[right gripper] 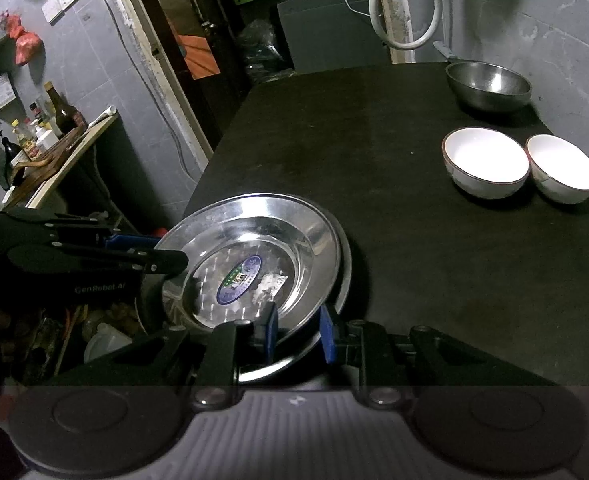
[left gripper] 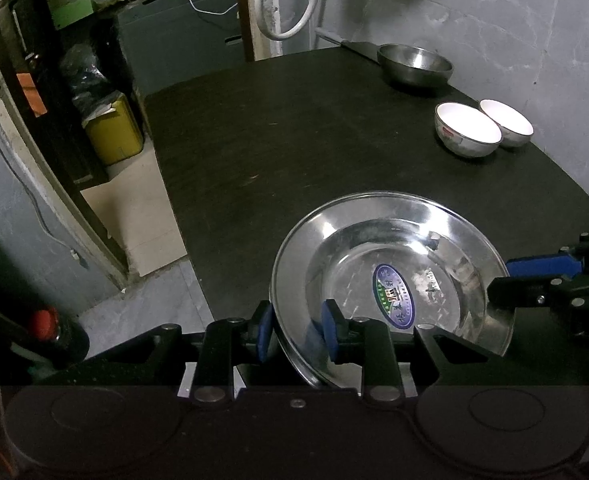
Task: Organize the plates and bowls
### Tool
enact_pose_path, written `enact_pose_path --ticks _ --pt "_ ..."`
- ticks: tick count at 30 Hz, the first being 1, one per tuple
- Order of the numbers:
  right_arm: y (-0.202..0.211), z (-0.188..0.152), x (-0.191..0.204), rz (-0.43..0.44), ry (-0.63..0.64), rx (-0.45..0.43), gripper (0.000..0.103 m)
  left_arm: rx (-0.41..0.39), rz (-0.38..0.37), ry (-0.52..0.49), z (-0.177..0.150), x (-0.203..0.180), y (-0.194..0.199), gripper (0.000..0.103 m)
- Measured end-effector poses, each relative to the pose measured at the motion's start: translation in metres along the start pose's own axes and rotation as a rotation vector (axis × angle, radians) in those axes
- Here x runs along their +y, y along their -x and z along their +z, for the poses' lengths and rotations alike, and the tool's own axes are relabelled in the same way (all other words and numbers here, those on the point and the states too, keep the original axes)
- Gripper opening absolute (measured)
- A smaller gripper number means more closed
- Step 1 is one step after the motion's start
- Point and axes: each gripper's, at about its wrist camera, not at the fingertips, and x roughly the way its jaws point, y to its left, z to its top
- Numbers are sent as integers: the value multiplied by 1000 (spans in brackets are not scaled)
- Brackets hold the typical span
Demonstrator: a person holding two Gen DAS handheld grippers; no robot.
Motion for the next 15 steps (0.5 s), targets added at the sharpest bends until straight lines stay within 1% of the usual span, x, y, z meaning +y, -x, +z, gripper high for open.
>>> enact_pose_path --ticks 11,13,14,15 --pt "-1 3 0 0 -1 -3 25 6 -2 -7 2 -1 0 30" --pt "0 3 -2 -6 -6 -9 27 8 -5 6 2 1 0 33" --pt "2 3 -3 -10 -10 -15 28 8 -7 14 3 2 0 38" --pt "3 3 -4 -14 -12 -22 30 6 -6 25 4 3 1 47"
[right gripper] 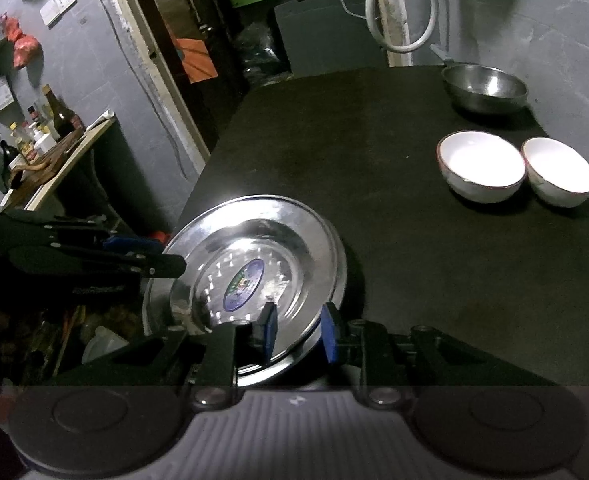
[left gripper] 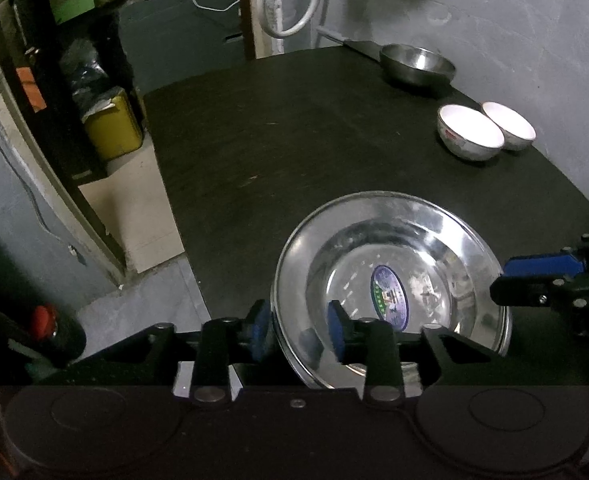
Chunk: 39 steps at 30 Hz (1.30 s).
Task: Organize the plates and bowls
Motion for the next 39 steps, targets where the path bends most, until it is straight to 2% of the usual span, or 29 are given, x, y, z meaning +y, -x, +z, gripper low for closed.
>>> enact_pose_path --ticks 1,2,3,4,6,7,13,21,23,26,28,32,34,35,37,39 --pt "2 -1 -1 -6 -2 -7 34 -6 3 8 1 1 0 52" --pt "3 0 -3 -16 -3 -15 38 -17 9 18 3 2 0 65" --pt "4 1 -6 -28 -6 -23 51 -33 14 27 5 3 1 79" --pt "5 2 -9 -40 -11 -33 66 -57 18 38 8 4 2 84" --pt "8 7 -20 -68 -24 -62 81 -111 33 57 17 5 1 102" --pt "10 11 -26 -85 -31 -77 89 -138 39 66 23 5 0 102" --pt "13 45 -71 -185 -89 -189 101 -203 15 96 80 -8 -28 102" --pt "-20 100 -128 -280 -159 -266 101 -265 -52 105 175 -50 -94 102" --pt "-32 113 -141 -293 -178 -284 100 -256 -68 131 201 -59 -118 102" --pt "-57 132 -161 -323 -217 -305 93 -233 -98 200 234 -68 -155 102" --pt "-75 142 -174 -335 -252 -305 86 -212 -105 245 251 -72 -176 102" --pt "-100 155 -196 -354 -307 -309 80 -164 -115 291 275 -80 -211 102" --pt "-109 159 -203 -358 -315 -308 74 -156 -125 298 282 -83 -224 97" --pt "-112 160 -206 -354 -320 -313 73 -152 -129 299 284 -84 -230 91" --pt "-118 162 -209 -355 -326 -301 62 -136 -141 298 286 -86 -239 81" --pt "-121 166 -213 -352 -325 -300 58 -120 -160 293 283 -89 -243 66"
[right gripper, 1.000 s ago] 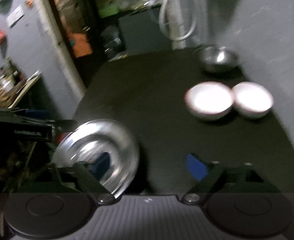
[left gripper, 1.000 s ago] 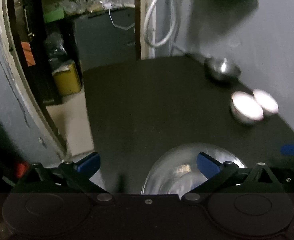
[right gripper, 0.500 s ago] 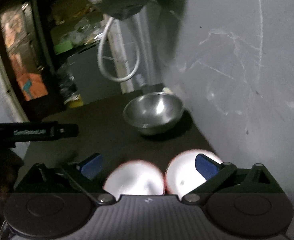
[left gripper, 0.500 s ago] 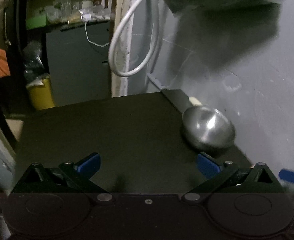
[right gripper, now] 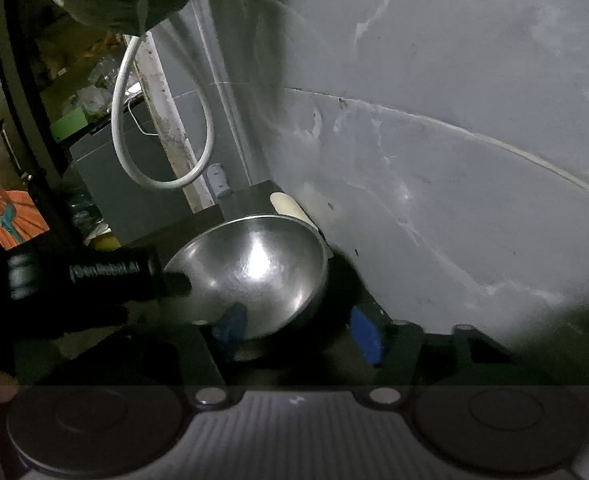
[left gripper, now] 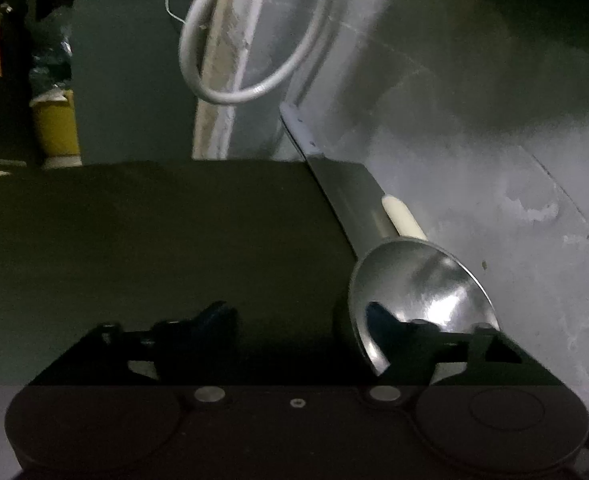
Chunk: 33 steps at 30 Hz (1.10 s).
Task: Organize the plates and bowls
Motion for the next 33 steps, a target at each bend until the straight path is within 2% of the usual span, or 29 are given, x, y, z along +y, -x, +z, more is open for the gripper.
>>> enact_pose_path --ticks 4,7,10,16,24,29,33 --pt "-5 5 1 14 -10 15 44 10 -44 -4 -4 -3 -6 49" --pt "-6 7 2 20 -9 20 40 9 -76 -16 -5 -4 -5 35" --pt "-4 7 2 33 -17 28 33 4 -98 -36 -6 -7 -2 16" --pt "14 7 6 75 3 -4 30 -19 -98 -46 -9 -5 14 16" --pt "90 -5 12 190 68 -78 30 -88 -127 -97 -25 3 89 16" --pt "146 -27 6 233 76 -54 30 -65 -143 -163 -60 13 148 18" --pt "188 -55 -3 246 78 19 30 -2 -151 -191 -96 15 188 19"
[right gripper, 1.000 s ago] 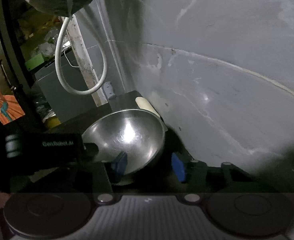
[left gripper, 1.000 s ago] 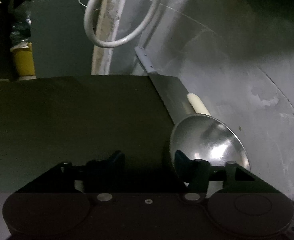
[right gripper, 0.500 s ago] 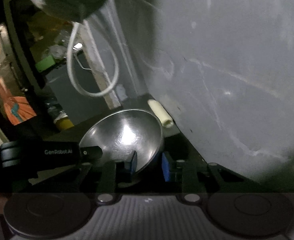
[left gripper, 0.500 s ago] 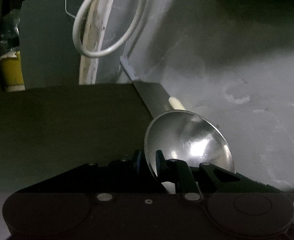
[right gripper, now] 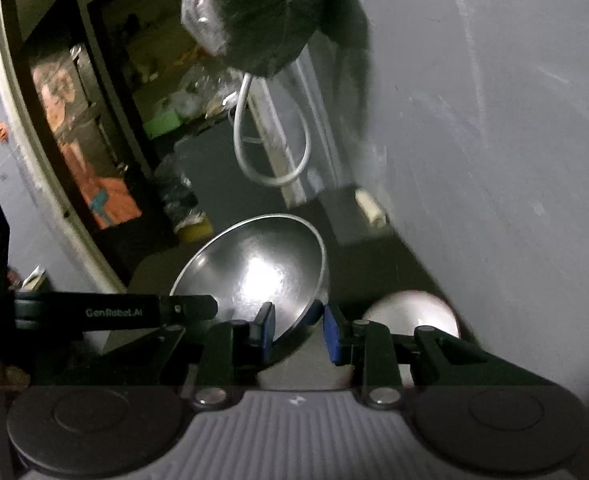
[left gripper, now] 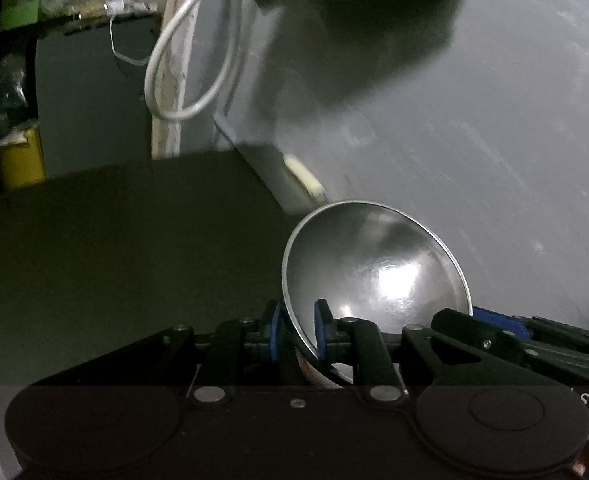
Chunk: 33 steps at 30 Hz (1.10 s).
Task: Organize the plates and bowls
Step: 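Carry the steel bowl with both grippers beside the stacked plates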
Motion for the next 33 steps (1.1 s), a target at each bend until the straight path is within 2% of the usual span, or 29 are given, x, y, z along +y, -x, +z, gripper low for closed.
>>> enact_pose_path --ticks 9,16,21,26,33 --pt "71 -58 -9 19 -87 144 30 164 -50 -30 -67 -26 39 19" --pt "86 -90 -14 44 -101 252 30 284 -55 -63 -104 -32 46 19" --pt "90 -101 -13 72 -68 294 30 356 -33 -89 -124 -38 51 19" --pt "89 -104 -14 95 -35 321 30 395 -11 -88 -134 -40 51 19" --pt "85 -107 -17 112 -17 348 30 403 16 -86 -139 -44 54 19"
